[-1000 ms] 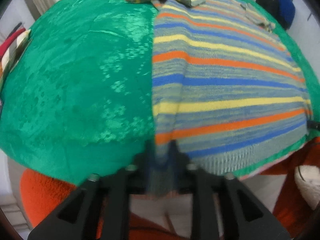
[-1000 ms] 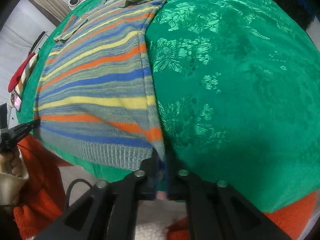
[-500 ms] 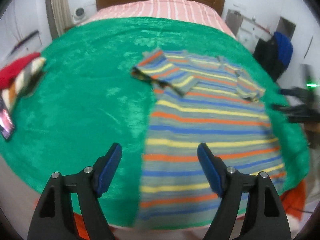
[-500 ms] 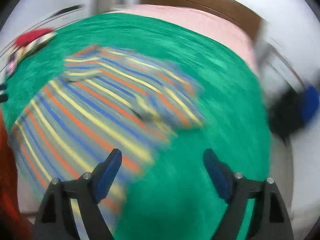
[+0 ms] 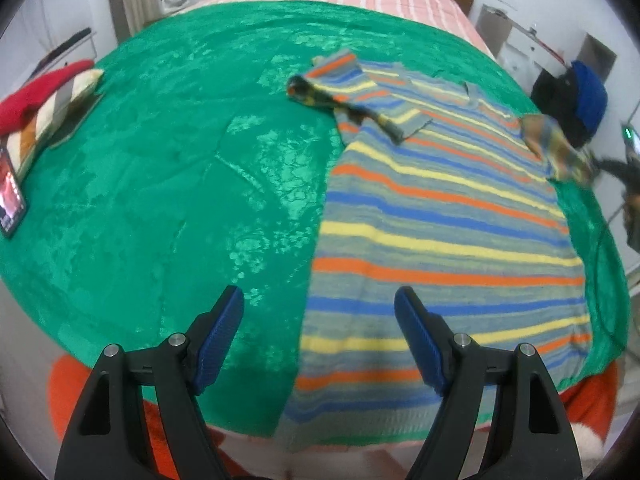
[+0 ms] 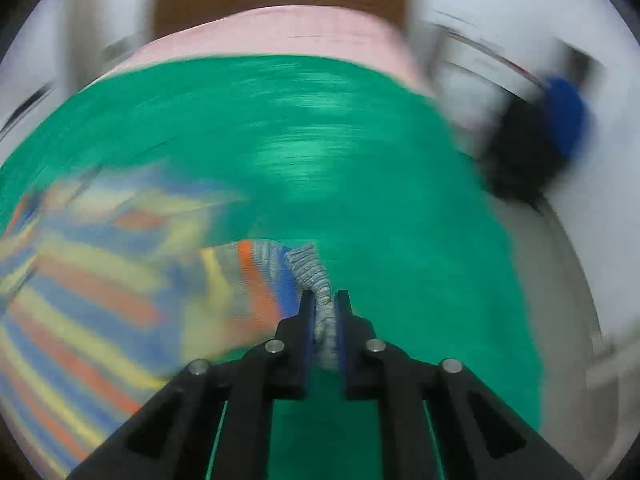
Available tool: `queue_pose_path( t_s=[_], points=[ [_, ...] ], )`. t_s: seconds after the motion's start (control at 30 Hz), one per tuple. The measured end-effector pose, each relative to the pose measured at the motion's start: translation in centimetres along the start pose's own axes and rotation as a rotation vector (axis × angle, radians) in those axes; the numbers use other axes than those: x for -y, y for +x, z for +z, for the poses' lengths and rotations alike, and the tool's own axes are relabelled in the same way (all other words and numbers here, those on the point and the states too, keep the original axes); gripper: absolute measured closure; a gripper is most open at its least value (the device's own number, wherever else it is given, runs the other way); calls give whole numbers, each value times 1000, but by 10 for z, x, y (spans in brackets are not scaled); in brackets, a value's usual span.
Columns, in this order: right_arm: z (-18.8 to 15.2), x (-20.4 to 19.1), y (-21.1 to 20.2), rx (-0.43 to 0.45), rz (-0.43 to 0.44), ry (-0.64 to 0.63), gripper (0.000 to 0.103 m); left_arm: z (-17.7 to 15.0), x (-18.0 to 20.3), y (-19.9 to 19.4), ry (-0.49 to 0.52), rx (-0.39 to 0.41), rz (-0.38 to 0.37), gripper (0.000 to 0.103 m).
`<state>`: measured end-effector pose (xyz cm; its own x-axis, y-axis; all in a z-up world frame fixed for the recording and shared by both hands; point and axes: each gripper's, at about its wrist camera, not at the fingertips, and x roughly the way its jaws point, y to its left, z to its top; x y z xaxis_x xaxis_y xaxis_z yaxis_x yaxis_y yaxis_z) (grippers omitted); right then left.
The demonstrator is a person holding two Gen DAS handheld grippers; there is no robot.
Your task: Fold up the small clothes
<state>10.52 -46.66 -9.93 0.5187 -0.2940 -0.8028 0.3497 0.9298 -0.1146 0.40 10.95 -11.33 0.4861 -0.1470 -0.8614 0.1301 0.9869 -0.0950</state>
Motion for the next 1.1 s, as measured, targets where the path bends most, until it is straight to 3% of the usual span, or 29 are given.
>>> queue_pose_path(
  t_s=[0.03,0.13,0.3,0.5,0.7,0.8,0.9,0.97,1.03,1.1],
  points=[
    [-3,28,1,-23,-42,46,94,1,3,2,-2,-2,-4,24],
    [-16,66,6,-75,-79,92,95,1,15,3,19,-8,-5,25],
    [-36,68,11,-128,-122,63,96,0,26,-4,84,13,42,25],
    [-73,89,28,-206,-131,138,99,1,16,-3,69,1,73,27],
    [-76,92,24,-176,-33,142,98,4,18,-4,97,2,88,28],
    [-73,106,1,-149,-5,199,81,8,23,-3,134,7,93,27],
    [-60,97,-31,-72,54,180,80,19,34,3,178,-2,91,26],
    [-51,79,-41,-37,149,162,79,34,47,6,231,8,77,26],
    [-51,60,-41,-33,260,137,61,53,58,9,277,23,73,25],
    [-58,43,-30,-81,272,94,56,70,65,12,311,36,70,25]
  ],
)
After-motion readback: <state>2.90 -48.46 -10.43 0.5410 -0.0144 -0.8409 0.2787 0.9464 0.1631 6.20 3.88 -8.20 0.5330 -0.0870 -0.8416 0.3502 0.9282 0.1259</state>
